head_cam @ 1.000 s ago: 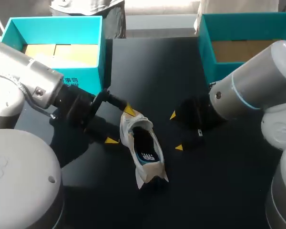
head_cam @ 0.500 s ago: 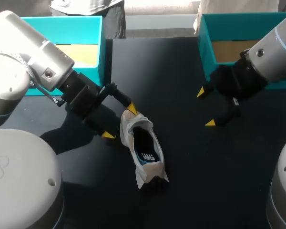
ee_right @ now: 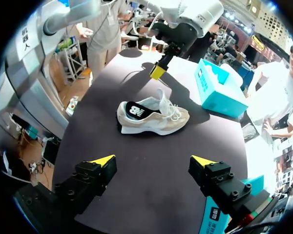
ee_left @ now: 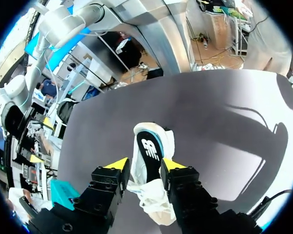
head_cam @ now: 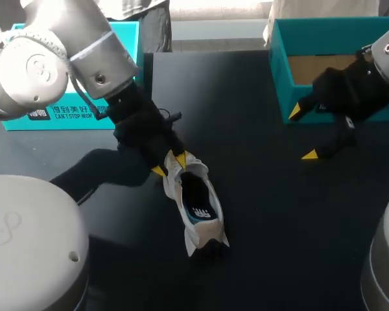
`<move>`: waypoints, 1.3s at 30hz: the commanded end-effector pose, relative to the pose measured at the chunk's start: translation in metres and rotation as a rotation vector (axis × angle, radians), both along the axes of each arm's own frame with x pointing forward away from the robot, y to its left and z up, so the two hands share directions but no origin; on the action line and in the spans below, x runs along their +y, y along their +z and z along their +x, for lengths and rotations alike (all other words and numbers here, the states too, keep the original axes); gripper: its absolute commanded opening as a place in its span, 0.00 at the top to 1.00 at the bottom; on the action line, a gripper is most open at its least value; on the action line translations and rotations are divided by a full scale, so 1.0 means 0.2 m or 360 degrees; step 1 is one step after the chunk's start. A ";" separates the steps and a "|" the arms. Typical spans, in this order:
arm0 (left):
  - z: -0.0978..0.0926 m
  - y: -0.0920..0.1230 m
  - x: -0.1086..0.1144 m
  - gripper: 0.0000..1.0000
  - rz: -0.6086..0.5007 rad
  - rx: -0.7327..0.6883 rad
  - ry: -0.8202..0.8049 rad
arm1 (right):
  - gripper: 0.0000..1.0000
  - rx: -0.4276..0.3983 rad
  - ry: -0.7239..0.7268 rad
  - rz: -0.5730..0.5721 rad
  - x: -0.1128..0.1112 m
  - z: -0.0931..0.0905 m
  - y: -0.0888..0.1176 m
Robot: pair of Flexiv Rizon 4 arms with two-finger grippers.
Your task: Take the shoe out of the shoebox, open the shoe tongue, remove and reinsert the insole, then place the shoe into the shoebox
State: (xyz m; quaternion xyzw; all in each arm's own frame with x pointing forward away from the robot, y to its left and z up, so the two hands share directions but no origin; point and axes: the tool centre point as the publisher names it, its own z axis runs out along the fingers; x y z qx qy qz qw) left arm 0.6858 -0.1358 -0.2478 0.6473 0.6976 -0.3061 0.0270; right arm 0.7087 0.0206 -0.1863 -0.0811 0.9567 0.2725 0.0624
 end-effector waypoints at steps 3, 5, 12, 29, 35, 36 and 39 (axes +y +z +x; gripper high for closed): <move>-0.06 -0.09 -0.11 1.00 0.0262 -0.0063 -0.0083 | 0.00 -0.0004 -0.0003 -0.0002 0.00 -0.01 -0.01; -0.07 -0.13 -0.12 1.00 0.0306 -0.0099 -0.0088 | 0.00 -0.0004 -0.0003 -0.0002 0.00 -0.01 -0.01; -0.08 -0.26 -0.16 1.00 0.0374 -0.0142 -0.0069 | 0.00 -0.0004 -0.0003 -0.0002 0.00 -0.01 -0.01; -0.06 -0.65 -0.23 1.00 0.0669 -0.0336 0.0269 | 0.00 -0.0004 -0.0003 -0.0002 0.00 -0.01 -0.01; -0.07 -0.68 -0.24 1.00 0.0713 -0.0381 0.0261 | 0.00 -0.0004 -0.0003 -0.0002 0.00 -0.01 -0.01; -0.08 -0.66 -0.23 1.00 0.0713 -0.0383 0.0261 | 0.00 -0.0004 -0.0003 -0.0002 0.00 -0.01 -0.01; -0.08 -0.56 -0.22 1.00 0.0682 -0.0397 0.0248 | 0.00 -0.0004 -0.0003 -0.0002 0.00 -0.01 -0.01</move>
